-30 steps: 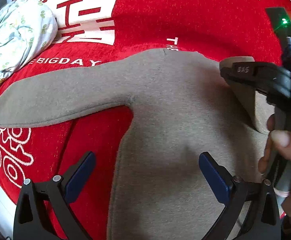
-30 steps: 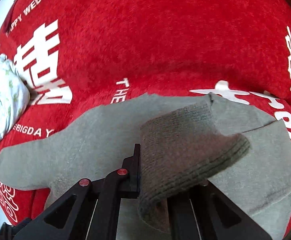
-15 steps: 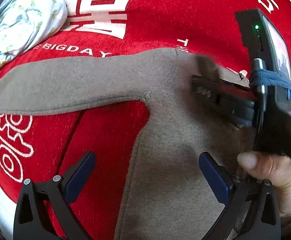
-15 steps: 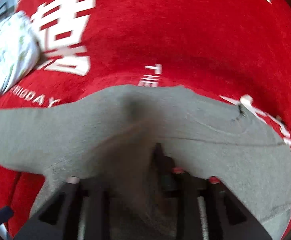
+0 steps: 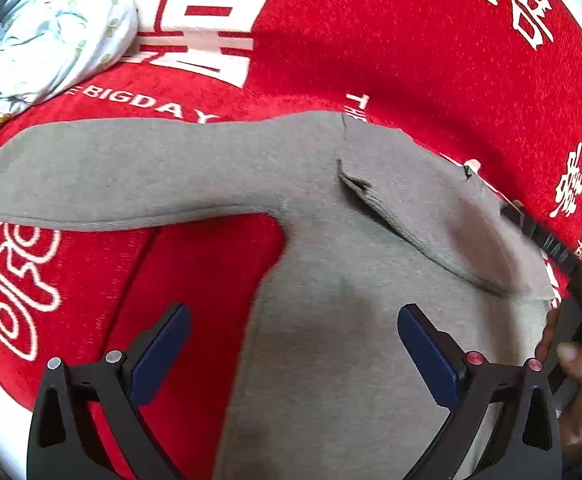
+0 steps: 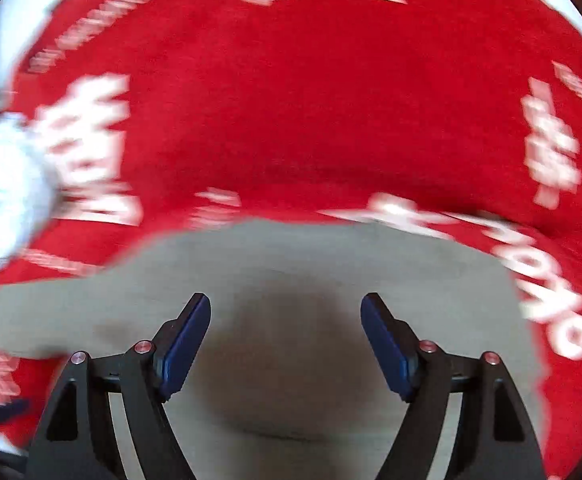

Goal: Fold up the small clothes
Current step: 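Withdraw the right gripper and move the left gripper to the other sleeve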

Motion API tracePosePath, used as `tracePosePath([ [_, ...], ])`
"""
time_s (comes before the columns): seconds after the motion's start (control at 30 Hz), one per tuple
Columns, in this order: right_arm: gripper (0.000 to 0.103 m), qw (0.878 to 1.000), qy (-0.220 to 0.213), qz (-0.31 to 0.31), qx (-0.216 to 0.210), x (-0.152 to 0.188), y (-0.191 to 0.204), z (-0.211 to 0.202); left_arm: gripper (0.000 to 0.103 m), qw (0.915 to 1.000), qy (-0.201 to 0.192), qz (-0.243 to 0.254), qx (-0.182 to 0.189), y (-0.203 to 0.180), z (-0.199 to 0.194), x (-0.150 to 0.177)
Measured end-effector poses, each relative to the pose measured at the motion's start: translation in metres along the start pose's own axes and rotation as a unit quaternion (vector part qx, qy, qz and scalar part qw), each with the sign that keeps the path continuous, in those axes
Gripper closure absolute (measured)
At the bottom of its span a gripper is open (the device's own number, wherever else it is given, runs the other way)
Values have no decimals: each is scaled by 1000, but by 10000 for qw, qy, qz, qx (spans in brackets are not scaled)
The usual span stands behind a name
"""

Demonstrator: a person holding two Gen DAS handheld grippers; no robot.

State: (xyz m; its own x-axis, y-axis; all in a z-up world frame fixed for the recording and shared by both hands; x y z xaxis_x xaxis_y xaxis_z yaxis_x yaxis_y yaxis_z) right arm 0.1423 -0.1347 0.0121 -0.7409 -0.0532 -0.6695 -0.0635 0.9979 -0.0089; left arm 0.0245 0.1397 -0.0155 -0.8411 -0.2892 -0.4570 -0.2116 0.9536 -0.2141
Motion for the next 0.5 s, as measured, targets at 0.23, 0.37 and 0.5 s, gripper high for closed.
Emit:
tracePosePath([
  [0.23,13,9982,426,386,-154,32,-47,27,0,9981,-126,597,27,-59,1,-15],
  [0.37,1,9984,510,118,-195,34,-37,32,0,9947,-252,994,-11,-99,8,-31],
  [0.5,1,9982,456,225,-302,35,-41,31,0,9904,-247,1317,-333,-120,32,-38],
])
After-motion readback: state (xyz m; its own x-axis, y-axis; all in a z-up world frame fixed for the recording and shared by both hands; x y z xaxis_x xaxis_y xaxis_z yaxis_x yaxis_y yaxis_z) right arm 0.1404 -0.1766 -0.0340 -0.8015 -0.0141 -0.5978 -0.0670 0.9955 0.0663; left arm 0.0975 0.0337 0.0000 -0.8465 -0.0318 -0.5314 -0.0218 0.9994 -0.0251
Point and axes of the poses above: each gripper's, at about its wrist camera, not at the fingertips, and z roughly the way its jaws point, y to its left, x to its underside, the point moved 5 cm from there along z, roughly the way its jaws point, and after that the axes turned 3 degrees about -x, right-handed, at the moved point
